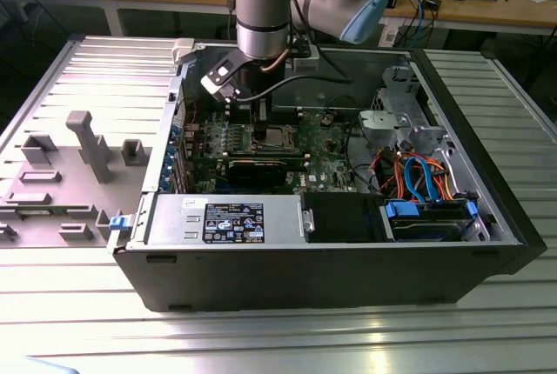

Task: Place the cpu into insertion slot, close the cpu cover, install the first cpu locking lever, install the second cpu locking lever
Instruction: 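Close the cpu cover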

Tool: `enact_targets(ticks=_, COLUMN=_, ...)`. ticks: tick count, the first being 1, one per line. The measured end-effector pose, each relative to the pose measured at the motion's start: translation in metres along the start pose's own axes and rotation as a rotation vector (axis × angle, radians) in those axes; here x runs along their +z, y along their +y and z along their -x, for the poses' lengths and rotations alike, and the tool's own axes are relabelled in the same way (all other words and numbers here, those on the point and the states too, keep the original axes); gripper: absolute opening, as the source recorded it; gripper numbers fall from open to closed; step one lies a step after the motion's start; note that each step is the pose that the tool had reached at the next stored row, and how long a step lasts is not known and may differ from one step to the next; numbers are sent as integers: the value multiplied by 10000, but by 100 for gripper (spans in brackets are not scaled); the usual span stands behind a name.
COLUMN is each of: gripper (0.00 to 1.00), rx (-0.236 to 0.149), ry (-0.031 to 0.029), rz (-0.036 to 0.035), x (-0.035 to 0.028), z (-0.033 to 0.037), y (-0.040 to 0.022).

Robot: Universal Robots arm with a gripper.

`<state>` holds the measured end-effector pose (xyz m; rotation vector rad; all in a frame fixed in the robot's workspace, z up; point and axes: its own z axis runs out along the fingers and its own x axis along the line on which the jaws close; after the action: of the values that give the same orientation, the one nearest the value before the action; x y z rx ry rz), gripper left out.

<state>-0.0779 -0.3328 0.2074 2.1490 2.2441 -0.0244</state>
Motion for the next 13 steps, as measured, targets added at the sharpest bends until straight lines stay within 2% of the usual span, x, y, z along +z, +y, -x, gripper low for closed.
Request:
enact_targets(ticks=5, gripper=11, rx=0, ry=-5, rz=-3, x=25, z=-1, y=-2)
enact_targets(ticks=10, gripper=11, rx=0, ry=-1, rz=2, x=-5, z=0, y=1)
enact_targets(ticks=11, gripper=11, rx=0, ry=0, rz=2, x=-5, z=0, y=5)
enact_targets(ticks=13, gripper=11, rx=1, ry=-2, rz=-2, x=-5, z=3, y=57)
